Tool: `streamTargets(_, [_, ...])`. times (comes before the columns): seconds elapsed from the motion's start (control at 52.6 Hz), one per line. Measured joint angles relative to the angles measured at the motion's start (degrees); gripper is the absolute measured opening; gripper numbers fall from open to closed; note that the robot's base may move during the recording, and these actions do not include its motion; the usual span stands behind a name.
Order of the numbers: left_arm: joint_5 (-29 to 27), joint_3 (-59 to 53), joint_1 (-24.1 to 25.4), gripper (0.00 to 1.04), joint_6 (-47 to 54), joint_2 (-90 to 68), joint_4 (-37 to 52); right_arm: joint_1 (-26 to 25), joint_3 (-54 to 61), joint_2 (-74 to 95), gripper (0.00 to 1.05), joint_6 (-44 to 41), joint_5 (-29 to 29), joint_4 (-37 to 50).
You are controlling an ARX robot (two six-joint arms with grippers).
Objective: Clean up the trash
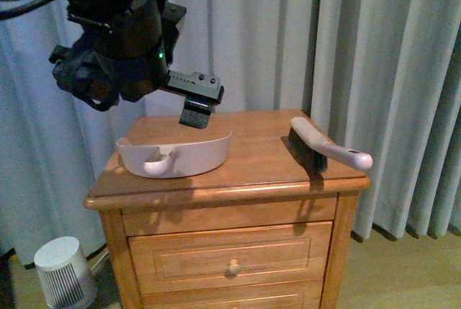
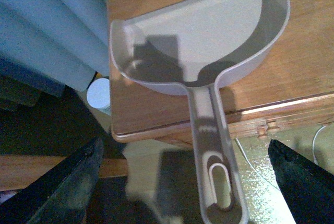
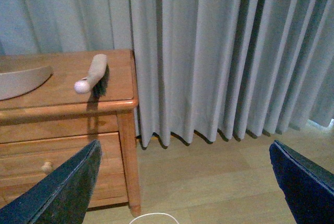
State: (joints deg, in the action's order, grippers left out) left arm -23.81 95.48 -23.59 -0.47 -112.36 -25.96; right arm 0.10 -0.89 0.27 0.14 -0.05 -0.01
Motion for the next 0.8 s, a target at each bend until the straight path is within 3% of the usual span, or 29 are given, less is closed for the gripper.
streamTargets(0.228, [1.1,2.9,1.2,0.97,-5.4,-6.7,-1.4,0.0,0.0,0.0,0.97,0.0,0.0,0.0])
streamTargets(0.798, [1.4,4.0,1.5,0.97,-6.5,-10.8,-0.2,0.0,0.0,0.0,0.97,0.0,0.0,0.0])
